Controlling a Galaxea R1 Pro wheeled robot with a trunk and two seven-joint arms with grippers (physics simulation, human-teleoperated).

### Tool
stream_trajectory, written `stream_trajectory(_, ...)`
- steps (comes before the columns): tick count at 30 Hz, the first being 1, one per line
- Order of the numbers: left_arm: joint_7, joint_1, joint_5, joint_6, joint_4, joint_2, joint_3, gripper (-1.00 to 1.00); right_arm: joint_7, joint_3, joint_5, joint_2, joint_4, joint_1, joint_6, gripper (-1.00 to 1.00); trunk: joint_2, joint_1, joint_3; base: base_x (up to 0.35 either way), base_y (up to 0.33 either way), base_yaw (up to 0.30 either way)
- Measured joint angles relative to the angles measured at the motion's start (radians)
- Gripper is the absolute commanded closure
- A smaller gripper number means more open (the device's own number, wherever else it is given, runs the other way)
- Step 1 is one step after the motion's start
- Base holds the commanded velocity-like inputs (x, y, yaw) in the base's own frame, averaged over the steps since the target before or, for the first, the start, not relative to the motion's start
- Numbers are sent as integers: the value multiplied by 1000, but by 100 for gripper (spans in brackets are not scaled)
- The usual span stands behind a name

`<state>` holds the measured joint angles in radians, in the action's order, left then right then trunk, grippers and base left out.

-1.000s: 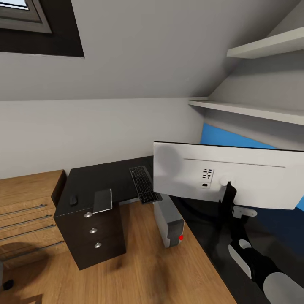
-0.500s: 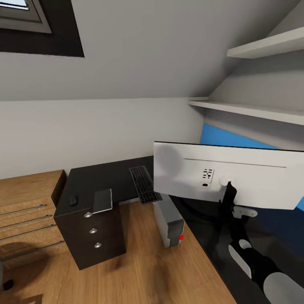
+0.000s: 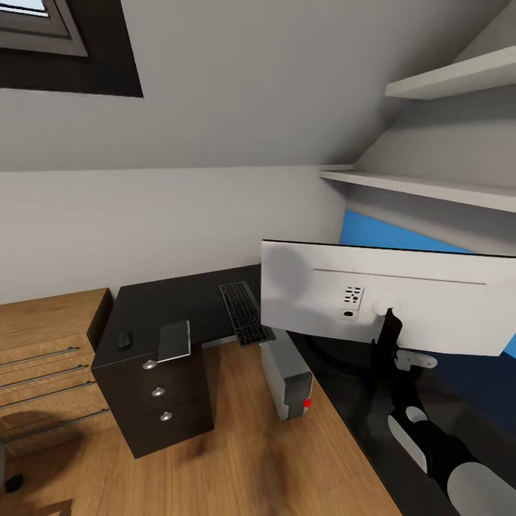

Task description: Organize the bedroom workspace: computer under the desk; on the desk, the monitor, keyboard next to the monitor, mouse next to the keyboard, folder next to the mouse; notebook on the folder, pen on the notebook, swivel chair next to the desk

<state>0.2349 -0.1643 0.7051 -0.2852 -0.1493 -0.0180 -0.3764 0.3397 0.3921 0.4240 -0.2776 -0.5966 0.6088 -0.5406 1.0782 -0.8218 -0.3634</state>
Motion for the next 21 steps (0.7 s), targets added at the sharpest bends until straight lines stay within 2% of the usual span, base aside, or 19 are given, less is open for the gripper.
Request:
stream_trajectory(10,0,0,0,0,0,0,0,-100,0,0,-1,1,0,0,0,100,0,0,0,-26,0,0)
stream_trajectory(21,0,0,0,2,0,0,1,-100,0,0,-5,1,1,0,0,100,0,-1,0,-276,0,0)
